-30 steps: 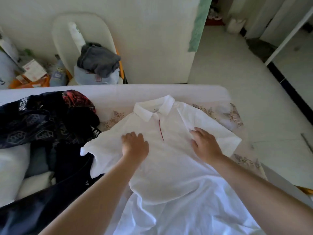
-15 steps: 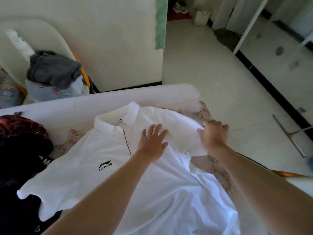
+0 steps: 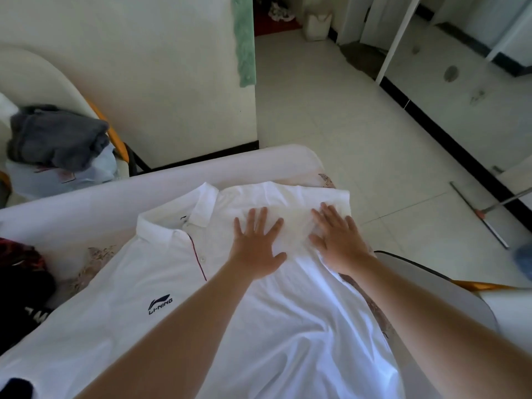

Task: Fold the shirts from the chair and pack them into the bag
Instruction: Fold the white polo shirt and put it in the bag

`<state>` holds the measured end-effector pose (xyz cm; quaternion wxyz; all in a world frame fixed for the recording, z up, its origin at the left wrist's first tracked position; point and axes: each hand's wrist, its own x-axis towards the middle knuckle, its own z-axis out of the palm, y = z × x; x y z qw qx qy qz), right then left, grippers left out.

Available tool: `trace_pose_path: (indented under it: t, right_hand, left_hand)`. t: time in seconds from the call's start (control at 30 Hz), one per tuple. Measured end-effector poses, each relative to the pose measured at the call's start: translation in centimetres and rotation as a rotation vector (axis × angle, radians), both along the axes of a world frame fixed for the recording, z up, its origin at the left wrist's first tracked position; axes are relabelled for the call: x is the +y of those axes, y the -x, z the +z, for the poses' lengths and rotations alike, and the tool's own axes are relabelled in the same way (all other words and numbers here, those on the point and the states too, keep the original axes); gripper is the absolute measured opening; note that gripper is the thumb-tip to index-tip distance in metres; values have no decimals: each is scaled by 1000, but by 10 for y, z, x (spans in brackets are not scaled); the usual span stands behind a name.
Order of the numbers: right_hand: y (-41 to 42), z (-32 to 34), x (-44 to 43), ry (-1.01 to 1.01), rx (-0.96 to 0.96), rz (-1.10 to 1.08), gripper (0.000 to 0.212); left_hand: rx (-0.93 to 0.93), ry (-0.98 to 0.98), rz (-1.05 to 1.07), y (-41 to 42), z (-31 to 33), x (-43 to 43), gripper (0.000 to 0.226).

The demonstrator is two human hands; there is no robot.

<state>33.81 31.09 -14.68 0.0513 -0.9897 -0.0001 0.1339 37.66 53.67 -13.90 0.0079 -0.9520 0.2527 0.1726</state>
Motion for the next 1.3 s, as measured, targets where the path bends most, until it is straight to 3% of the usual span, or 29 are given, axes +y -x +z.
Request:
trace_pose_path:
  t: [0.1,0.2,0.3,0.37,0.5,0.6,0.63,0.7,0.77,0.83,0.9,0.97,1.1,1.13,1.23,1.3]
  right_hand:
    - [-4,0,-13,0,-299,-378,61]
    - [-10,0,-22,-76,-73,-643,50]
    - [-13,0,-23,-310,-216,-716,19]
    - [-14,5,-16,-334,-304,-681,9]
    - [-12,28,6,-485,-406,-637,18]
    - [-4,52,36,-552,-504,-444,20]
    - [1,57,48,-577,-483,-339,24]
    - [13,61,71,-655,-257,-164,42]
    - [25,52,86,-715,-49,-74,56]
    - [34,38,91,-745,-150,-80,43]
    - [39,22,87,-639,-360,-65,33]
    - [42,7,80,-489,-406,-17,35]
    - [45,0,75,-252,-270,122,40]
    - [44,2,74,-181,-227,142,47]
    - [41,7,78,-20,-147,151,60]
    - [38,14,88,33,-132,136,63]
  left_hand:
    - [4,79,-106,5,-1,-11,74]
    - [66,51,-95,8,-3,-20,76]
    - [54,121,-70,3,7,-20,70]
    - [28,221,-26,-2,18,-20,64]
    - [-27,522,82,-6,47,-27,58]
    - [-74,814,249,-10,66,-26,51]
    - [-75,905,346,-11,69,-23,45]
    - [-16,1022,567,-10,71,-14,34]
    - [99,976,751,-6,63,1,37]
    - [198,798,843,-4,49,19,52]
    - [245,655,847,-3,39,30,61]
    - [214,656,802,-4,34,30,50]
    - [19,765,761,-16,35,24,30]
    - [-16,715,721,-20,33,25,31]
    - [7,245,475,-19,24,35,39]
    - [44,150,396,-8,22,45,52]
